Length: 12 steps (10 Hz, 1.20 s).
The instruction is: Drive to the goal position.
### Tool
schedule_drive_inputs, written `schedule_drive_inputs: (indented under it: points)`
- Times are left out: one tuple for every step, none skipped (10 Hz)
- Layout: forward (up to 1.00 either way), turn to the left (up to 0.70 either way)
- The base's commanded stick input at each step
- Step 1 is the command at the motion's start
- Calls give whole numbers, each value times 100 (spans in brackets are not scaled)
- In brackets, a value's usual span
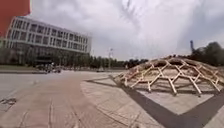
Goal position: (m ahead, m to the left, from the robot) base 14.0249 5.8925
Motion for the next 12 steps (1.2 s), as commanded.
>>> schedule_drive_inputs:
  points:
    - [70,14]
    - [70,14]
    - [70,14]
    - [70,14]
    - [70,14]
    - [70,14]
    - [70,14]
    - [70,14]
    - [70,1]
    - [70,0]
    - [70,0]
    - [70,0]
